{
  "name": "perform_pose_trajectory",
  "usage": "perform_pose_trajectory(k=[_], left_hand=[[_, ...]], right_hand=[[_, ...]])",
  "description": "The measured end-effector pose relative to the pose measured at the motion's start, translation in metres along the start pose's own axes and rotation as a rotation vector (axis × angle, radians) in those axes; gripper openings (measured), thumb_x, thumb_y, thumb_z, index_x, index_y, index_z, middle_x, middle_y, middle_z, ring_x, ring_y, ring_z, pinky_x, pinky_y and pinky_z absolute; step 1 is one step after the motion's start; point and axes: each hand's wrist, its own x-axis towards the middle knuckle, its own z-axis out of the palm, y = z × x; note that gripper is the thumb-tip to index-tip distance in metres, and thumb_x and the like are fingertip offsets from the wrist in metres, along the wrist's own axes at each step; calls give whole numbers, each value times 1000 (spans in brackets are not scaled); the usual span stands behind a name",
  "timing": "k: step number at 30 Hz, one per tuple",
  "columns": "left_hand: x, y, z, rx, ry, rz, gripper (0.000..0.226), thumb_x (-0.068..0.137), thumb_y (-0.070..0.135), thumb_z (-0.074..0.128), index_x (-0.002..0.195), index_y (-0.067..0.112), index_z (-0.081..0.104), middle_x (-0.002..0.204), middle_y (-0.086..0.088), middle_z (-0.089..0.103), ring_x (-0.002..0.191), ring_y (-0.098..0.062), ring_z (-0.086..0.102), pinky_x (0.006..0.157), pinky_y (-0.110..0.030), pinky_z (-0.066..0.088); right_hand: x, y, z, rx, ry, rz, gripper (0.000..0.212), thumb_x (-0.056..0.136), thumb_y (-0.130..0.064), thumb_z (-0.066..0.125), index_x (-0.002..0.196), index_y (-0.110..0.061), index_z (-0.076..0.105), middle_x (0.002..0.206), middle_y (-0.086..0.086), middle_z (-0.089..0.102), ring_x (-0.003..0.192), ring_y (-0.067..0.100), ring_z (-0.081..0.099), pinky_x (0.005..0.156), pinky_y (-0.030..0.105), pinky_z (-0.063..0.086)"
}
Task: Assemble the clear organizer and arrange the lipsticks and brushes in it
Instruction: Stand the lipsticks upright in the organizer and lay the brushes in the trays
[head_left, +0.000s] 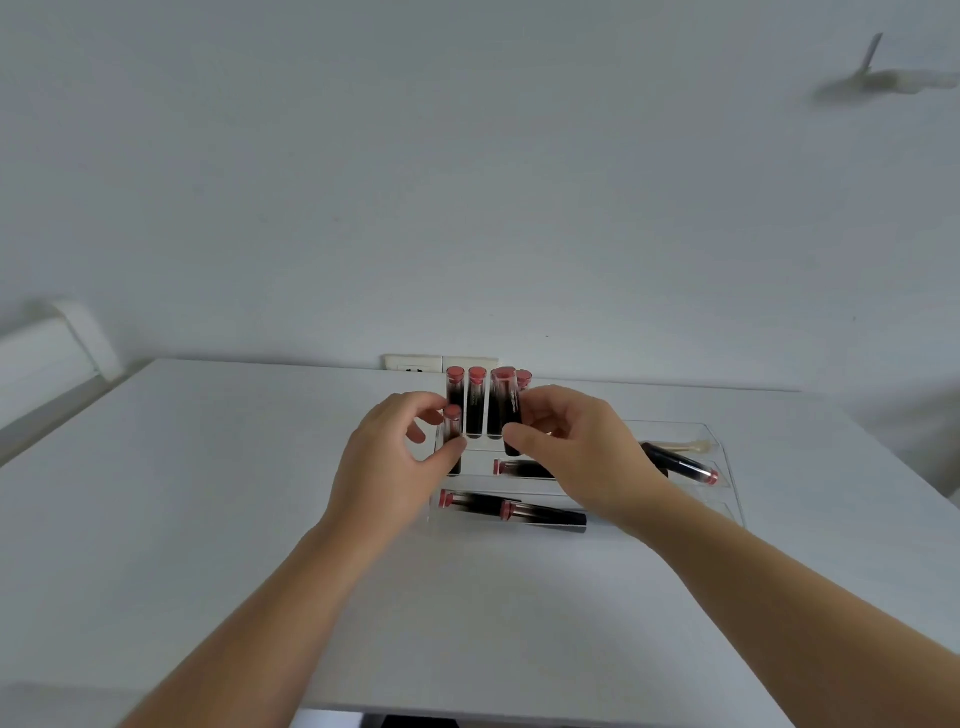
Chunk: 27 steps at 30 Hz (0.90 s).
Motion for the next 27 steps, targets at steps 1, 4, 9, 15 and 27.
perform_pose_trajectory(k=[1, 4, 9, 15, 27], left_hand=[[-1, -1, 0, 4, -7, 2, 33, 78, 31, 81, 106, 37, 66, 93, 26, 61, 85, -2, 56, 66, -14, 38], [-3, -4, -1, -1, -19, 3, 37, 75, 29, 85, 106, 36, 66, 98, 26, 58, 87, -1, 57, 67, -7, 37], [-7, -7, -1, -113, -55, -110, 38, 75, 29, 86, 97, 43, 59, 105, 24, 60, 98, 7, 57, 69, -8, 43], [-6, -12, 3, -217, -98, -227, 34, 77, 29, 86, 106, 32, 67, 108, 20, 67, 101, 7, 62, 78, -12, 50], [-8, -10, 4, -314, -127, -255, 28, 81, 21, 83, 105, 31, 71, 108, 23, 71, 104, 11, 62, 74, -9, 54]], right_hand=[[1, 0, 2, -8, 14, -7, 10, 88, -25, 74, 94, -33, 72, 83, -15, 75, 75, -1, 68, 65, 7, 45], [4, 0, 11, -56, 33, -7, 13, 84, -20, 77, 91, -32, 75, 81, -15, 76, 74, 3, 70, 64, 11, 51], [9, 2, 28, -189, 62, 32, 10, 81, -25, 76, 85, -34, 75, 78, -20, 73, 69, 2, 68, 65, 21, 55], [8, 5, 39, -324, 111, 85, 2, 81, -34, 74, 82, -33, 73, 77, -24, 71, 64, 3, 65, 52, 18, 47], [5, -2, 42, -453, 93, 96, 6, 84, -35, 70, 86, -31, 74, 80, -13, 74, 49, 6, 60, 62, 36, 58]])
